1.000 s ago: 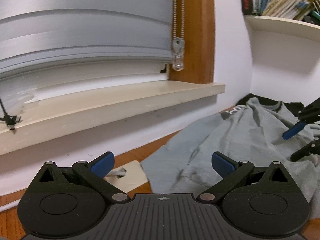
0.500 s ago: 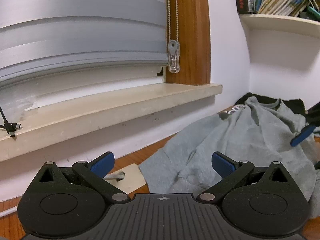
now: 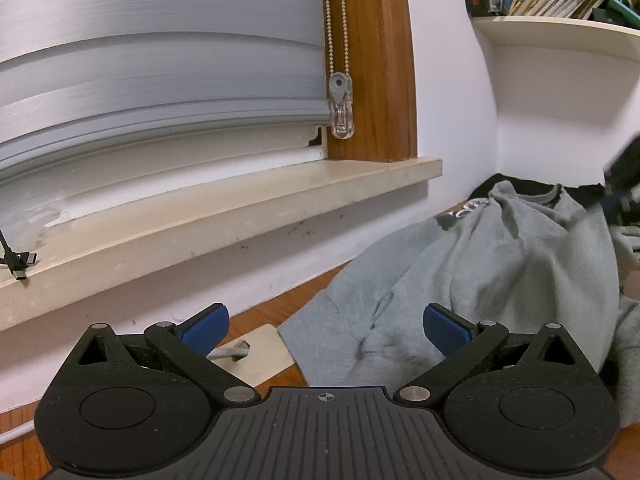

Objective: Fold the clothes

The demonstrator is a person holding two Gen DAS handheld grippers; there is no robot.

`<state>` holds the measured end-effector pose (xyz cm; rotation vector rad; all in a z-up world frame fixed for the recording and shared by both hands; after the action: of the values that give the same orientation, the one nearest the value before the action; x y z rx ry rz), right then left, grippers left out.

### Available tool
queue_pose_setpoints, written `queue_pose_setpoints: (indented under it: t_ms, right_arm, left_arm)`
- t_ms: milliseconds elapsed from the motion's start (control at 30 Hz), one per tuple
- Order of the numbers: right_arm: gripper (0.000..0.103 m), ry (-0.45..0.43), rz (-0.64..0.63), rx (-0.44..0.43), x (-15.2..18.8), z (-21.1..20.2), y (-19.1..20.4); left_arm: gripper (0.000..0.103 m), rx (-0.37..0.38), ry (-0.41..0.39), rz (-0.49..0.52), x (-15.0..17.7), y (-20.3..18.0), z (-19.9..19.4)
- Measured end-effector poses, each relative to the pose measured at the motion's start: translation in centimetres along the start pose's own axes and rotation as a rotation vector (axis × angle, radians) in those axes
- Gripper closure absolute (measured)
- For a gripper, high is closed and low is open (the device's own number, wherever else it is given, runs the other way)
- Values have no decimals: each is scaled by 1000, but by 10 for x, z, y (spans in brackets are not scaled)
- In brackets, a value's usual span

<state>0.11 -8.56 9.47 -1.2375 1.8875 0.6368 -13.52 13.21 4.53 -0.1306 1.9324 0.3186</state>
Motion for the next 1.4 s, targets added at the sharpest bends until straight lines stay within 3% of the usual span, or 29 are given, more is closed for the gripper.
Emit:
queue_pose_setpoints:
  t_ms: [267,500,567,633,733,867,933,1000,1067,1133,1300,1400]
  right_arm:
    - [100,2,-73,159,-42,-6,-33]
    - [100,-77,-94,217,-77,-18,-43]
    - [100,-58,-87,209,-76,-15,-44]
    - [100,14,-79,201,-63,-5,-46]
    - [89,111,-41,207,-34,4,-52]
    - [75,143,20,221,2,-6,-57]
    - [74,132,47,224,16,-19,-59]
    - [74,121,66,222,26,-29,-57]
    - [73,104,81,216,35,-38,-50]
    - [73,88,86,196,42,-43,-41]
    - [72,78,65,115,50,-38,-8]
    - [62,76,30,63,49,-27,13]
  left_arm:
    - [0,-3,-20,-2,-5,2,-4]
    - [0,19,-35,-24,-8,3,-12]
    - [0,48,-49,-46,-10,3,-16]
    - [0,75,-62,-63,-12,4,-21]
    - [0,92,-72,-62,-13,2,-25]
    - [5,119,-54,-51,-13,-6,-26]
    - [8,145,-53,-35,-15,-14,-29]
    - [15,170,-55,-13,-17,-24,-36]
    - [35,189,-55,-5,-18,-33,-40]
    - [48,195,-18,2,-15,-43,-39]
    - [48,199,15,61,-7,-63,-51]
    - [39,200,24,51,-3,-69,-57]
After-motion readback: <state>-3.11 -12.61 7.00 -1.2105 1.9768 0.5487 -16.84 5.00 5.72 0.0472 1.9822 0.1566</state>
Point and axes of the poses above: each gripper's, at about its wrist camera, not at the fingertips, and z roughly the way its jaws point, y to its left, x to its underside, the point moved 4 cm from there along z, roughly the way its jaws point, and after that the axes turned 15 degrees about -x, right-handed, at the moved point
